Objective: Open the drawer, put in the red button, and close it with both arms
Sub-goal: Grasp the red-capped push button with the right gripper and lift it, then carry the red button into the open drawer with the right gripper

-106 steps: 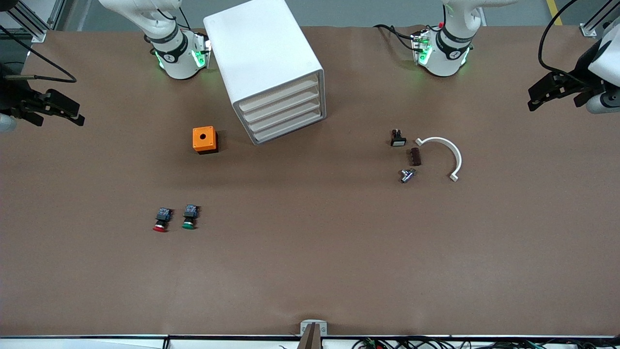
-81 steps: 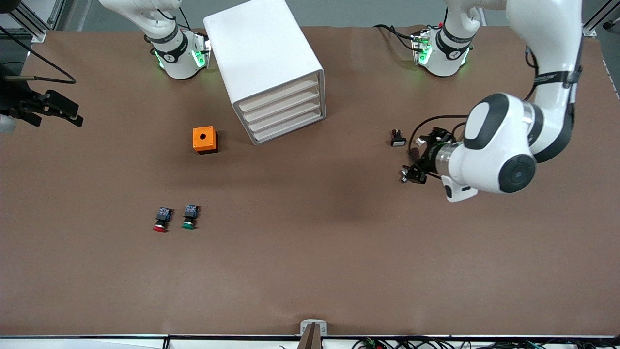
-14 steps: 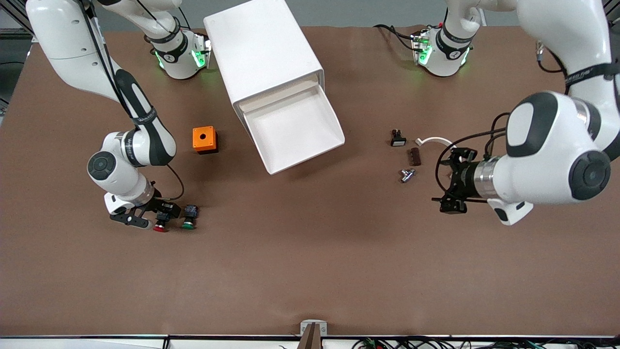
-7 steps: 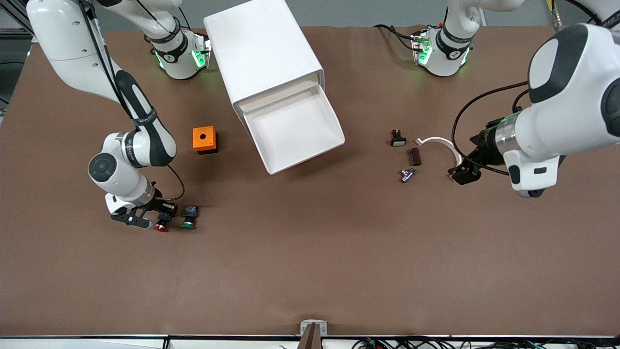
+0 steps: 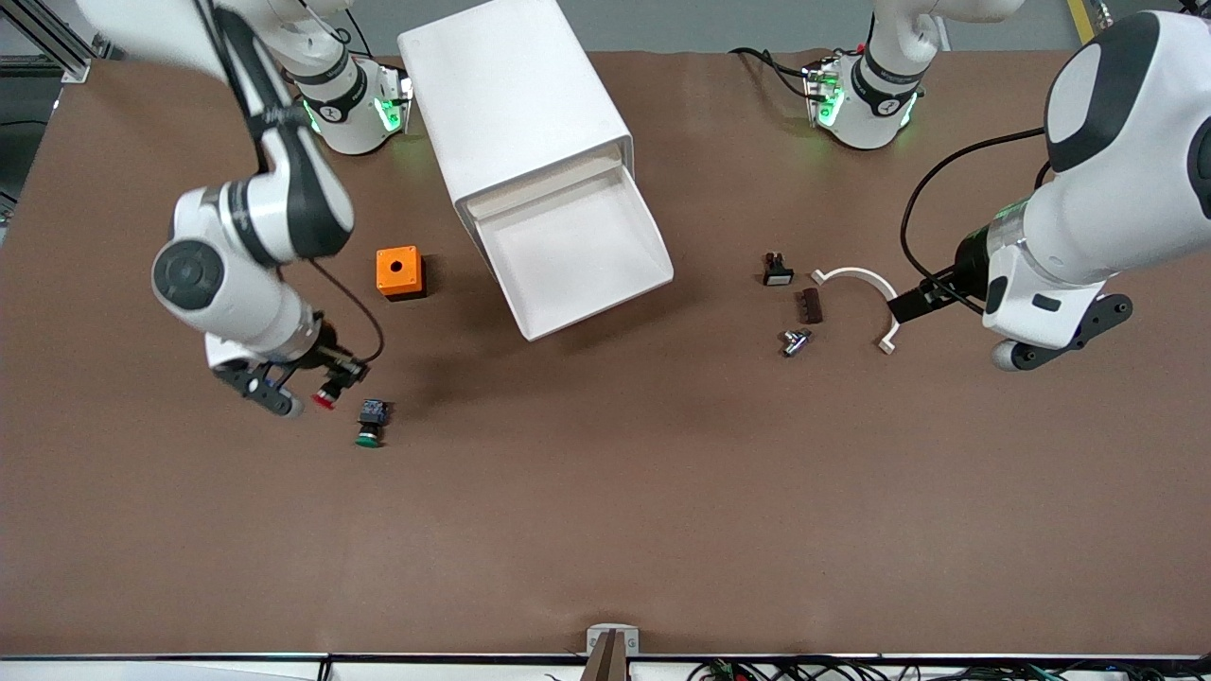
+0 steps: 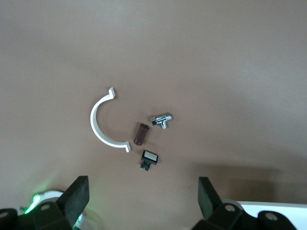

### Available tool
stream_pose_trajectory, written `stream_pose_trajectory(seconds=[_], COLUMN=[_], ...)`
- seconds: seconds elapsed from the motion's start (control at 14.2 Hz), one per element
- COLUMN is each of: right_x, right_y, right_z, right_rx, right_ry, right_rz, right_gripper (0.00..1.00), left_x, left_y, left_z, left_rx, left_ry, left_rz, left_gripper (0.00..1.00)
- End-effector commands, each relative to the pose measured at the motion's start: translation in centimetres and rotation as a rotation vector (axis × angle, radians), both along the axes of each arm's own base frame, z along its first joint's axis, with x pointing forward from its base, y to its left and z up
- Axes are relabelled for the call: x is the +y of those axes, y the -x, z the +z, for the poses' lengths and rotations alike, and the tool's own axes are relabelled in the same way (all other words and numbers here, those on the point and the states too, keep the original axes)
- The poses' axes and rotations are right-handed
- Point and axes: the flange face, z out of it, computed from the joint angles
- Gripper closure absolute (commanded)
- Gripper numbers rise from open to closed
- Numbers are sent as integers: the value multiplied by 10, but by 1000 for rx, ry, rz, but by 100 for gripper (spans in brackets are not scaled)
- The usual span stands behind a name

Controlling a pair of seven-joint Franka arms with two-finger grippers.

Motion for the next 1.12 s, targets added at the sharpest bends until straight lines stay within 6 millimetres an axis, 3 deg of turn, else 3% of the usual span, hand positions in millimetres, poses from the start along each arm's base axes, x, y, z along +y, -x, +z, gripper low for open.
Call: stream_pose_trajectory(seconds=[0.0,0.14,0.35,0.7,1.05], right_x=[73,143,216,284,330], right_y=[39,67,100,135,143], right_z=[31,40,48,9,-30], right_rx=[-11,-23,-39,-41,-59], right_ry=[-22,-36,-63,-66,-12], right_rz=[-148,-228,-331,-442,-490], right_gripper=[100,100,100,100,100], left_x=[-7,-13,-38,-76,-119], left_y=[10,11,14,8,2], left_z=[-9,-19,-43,-95,-151], left_rx=[-60,-80,-108,-120,-128], left_ry=[22,30,44,61,73], left_rz=[-168,-202,-240,-292,-324], left_gripper=[0,0,0,0,0])
